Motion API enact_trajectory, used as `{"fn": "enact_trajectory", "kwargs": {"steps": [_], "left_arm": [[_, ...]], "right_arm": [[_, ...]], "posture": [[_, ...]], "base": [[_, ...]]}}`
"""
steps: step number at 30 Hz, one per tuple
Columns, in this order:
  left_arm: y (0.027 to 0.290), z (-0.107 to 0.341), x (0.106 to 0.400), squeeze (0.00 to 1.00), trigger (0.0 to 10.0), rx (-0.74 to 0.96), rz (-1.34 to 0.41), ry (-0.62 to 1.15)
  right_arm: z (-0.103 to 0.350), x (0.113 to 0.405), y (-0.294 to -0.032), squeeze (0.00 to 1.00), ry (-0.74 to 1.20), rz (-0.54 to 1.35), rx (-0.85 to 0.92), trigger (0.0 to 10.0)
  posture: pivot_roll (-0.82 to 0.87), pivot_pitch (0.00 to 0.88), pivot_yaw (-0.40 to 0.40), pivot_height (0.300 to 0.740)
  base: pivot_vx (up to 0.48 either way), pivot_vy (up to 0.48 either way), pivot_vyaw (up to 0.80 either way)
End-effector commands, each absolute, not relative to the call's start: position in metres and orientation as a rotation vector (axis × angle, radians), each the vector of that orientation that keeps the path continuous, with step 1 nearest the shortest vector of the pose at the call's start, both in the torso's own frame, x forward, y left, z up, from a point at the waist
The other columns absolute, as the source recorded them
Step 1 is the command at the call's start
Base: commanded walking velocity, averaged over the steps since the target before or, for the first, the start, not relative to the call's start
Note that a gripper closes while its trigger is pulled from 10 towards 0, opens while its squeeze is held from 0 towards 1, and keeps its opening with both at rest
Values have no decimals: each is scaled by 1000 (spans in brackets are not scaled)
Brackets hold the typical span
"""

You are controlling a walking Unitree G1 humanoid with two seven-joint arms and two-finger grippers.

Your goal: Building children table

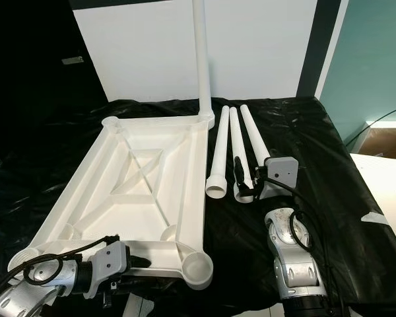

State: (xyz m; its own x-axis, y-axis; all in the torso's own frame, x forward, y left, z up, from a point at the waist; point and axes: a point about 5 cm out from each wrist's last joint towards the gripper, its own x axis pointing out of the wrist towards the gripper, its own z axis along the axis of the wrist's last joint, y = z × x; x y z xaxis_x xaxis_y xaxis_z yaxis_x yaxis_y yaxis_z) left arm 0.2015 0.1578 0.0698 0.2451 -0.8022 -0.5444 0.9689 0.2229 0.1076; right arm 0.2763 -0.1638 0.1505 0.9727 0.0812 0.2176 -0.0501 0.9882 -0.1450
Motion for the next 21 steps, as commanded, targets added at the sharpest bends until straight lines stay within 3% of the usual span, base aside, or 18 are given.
{"fn": "enact_trajectory", "kwargs": {"steps": [1,15,16,17,21], "left_arm": [[177,50,211,243,10000,558,-914,453],[154,65,230,263,10000,484,-885,338],[153,69,231,278,10000,466,-890,325],[152,72,232,400,10000,451,-896,307],[153,80,237,416,10000,437,-898,272]], "right_arm": [[150,278,-161,0,-214,73,-140,10000],[147,278,-157,0,-207,76,-133,10000],[147,278,-157,0,-207,75,-132,10000],[147,278,-157,0,-206,74,-132,10000],[146,278,-157,0,-205,73,-130,10000]], "posture": [[28,0,57,740],[27,0,69,740],[27,0,69,740],[27,0,71,740],[27,0,74,740]], "base": [[0,0,0],[0,0,0],[0,0,0],[0,0,0],[0,0,0]]}}
